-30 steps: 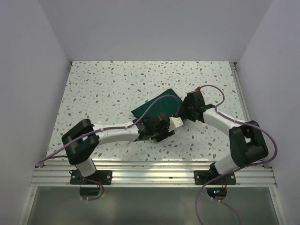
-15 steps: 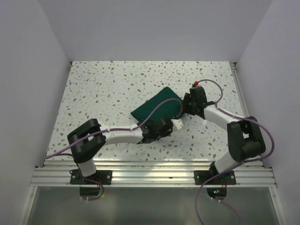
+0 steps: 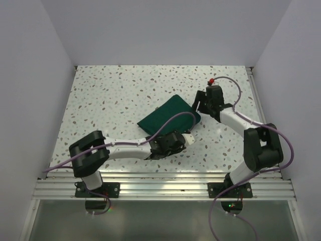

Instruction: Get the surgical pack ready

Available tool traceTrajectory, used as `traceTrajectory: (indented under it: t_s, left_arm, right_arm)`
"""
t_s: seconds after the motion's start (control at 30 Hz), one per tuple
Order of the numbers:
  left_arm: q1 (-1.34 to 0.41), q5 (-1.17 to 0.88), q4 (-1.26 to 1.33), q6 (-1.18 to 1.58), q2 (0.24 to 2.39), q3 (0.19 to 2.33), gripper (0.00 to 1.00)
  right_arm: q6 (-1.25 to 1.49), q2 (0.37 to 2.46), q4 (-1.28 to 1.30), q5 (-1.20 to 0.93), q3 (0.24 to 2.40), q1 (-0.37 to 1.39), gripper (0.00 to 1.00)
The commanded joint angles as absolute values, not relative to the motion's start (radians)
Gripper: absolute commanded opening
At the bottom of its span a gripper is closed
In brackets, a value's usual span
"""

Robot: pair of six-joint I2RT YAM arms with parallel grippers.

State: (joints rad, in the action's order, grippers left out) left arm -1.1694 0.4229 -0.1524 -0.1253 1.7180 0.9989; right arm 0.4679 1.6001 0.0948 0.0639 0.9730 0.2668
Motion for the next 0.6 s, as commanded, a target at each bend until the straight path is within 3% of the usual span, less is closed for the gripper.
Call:
traceTrajectory:
  t_s: [0.0,0.13,0.23,0.47,0.57]
  left_arm:
    - [-1.18,0.417,-0.193,-0.084,1.637,0.979,0.57]
    - [-1.169,0.411,-0.15,-0.072,1.566,0.982,0.8]
    - [-1.137,0.371,-0.115,-0.055,1.508,0.988,0.88]
    - [-0.99,0.267,0.044,0.119,1.274,0.875,1.0]
    - [-0.902,0.256,0.119,0.202,1.166,0.735,1.0]
  right_arm:
    - [0.431,1.605,0.066,0.109,1.052,0.256,0.72]
    - [0.437,1.582,0.075,0.097,1.06,0.256,0.88]
    - [0.437,1.551,0.078,0.091,1.055,0.255,0.99]
    - [0.416,1.442,0.038,0.032,1.006,0.255,0.99]
    - [0.41,1.379,-0.041,0.037,0.924,0.255,0.99]
